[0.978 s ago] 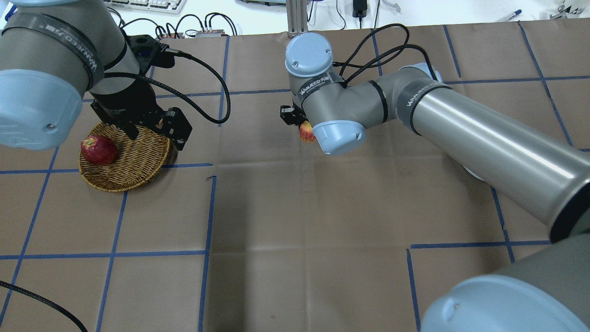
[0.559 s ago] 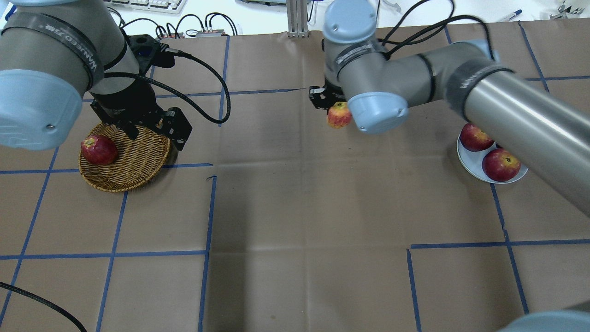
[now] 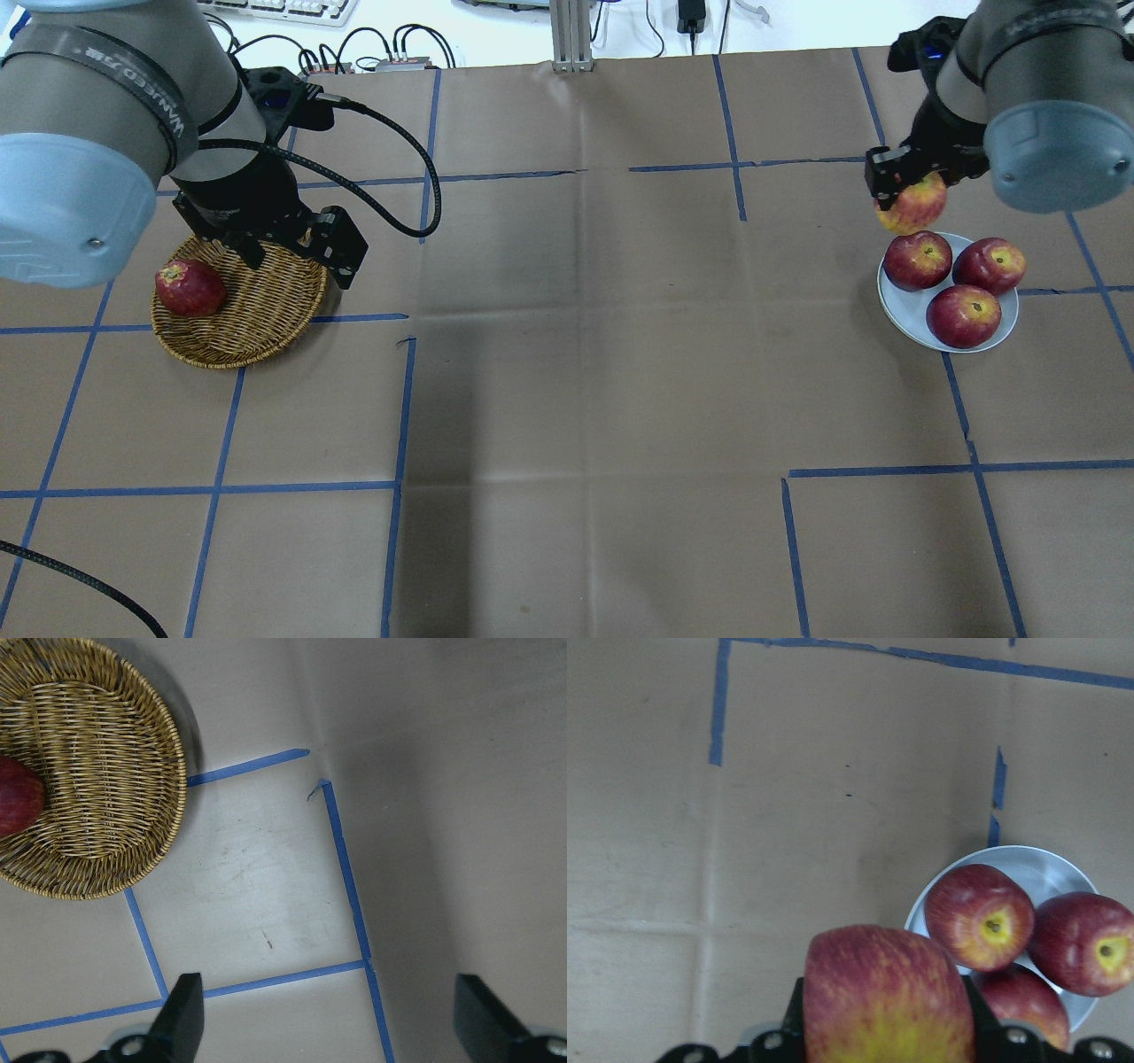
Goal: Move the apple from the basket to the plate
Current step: 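Carry the apple with the right gripper onto the white plate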
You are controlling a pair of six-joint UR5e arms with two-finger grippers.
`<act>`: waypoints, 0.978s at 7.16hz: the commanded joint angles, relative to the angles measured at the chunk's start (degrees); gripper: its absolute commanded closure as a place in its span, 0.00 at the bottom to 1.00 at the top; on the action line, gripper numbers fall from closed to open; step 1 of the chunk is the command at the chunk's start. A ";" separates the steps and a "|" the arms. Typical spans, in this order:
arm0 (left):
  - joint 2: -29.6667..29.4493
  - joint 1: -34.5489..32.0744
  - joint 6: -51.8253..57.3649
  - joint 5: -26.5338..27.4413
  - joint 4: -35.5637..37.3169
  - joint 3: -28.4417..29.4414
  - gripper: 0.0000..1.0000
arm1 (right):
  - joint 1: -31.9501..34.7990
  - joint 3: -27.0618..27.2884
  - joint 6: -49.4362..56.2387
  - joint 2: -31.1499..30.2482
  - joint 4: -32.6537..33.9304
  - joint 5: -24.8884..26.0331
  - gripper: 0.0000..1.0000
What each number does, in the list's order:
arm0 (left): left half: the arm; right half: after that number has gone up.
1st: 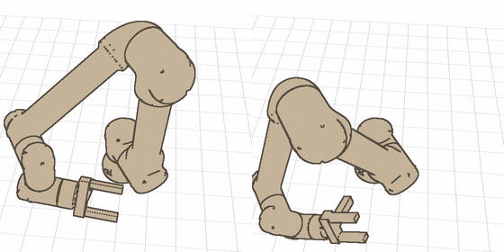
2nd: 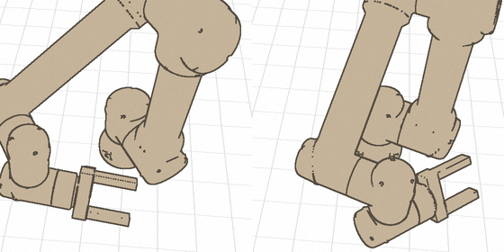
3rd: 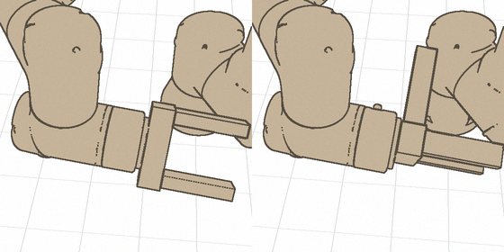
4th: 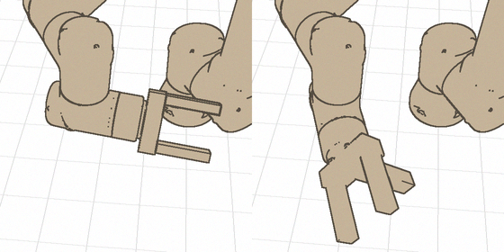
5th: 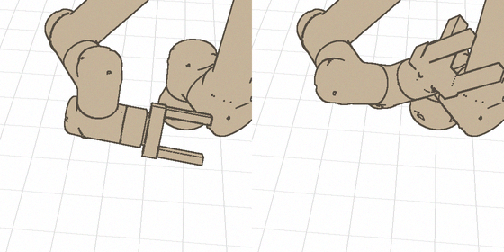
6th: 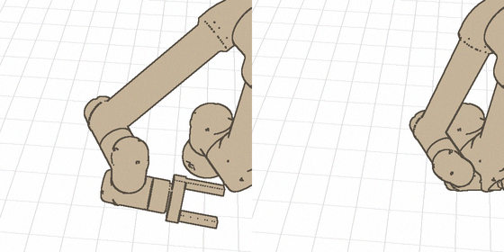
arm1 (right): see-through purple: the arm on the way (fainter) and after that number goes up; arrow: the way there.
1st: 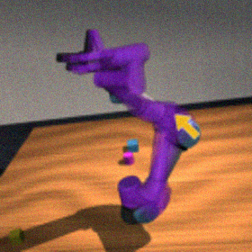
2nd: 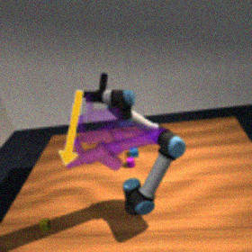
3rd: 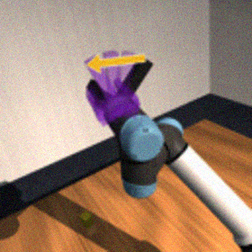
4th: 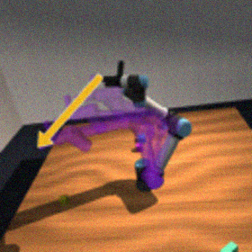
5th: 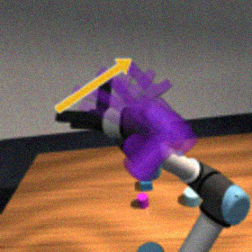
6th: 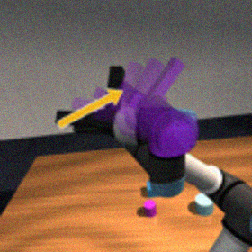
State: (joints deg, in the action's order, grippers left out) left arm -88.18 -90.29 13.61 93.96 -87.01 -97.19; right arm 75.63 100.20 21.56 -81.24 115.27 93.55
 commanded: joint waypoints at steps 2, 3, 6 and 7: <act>-0.24 -0.07 -0.07 -0.18 0.09 -0.37 0.02 | -10.93 5.34 12.89 -0.32 2.48 -5.90 0.43; -0.33 -0.07 -0.07 -0.18 0.18 -0.37 0.02 | -11.12 6.67 14.81 0.37 5.90 -6.01 0.43; -0.41 -0.07 -0.07 -0.18 0.18 -0.37 0.02 | -13.67 8.79 16.32 3.71 12.34 -6.45 0.43; -0.50 -0.07 -0.07 -0.18 0.18 -0.37 0.02 | -13.67 8.87 16.32 4.76 13.57 -6.45 0.43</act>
State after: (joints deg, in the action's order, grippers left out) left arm -88.61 -90.35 13.54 93.78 -86.84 -97.56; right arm 62.29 108.86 37.66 -77.86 127.10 87.21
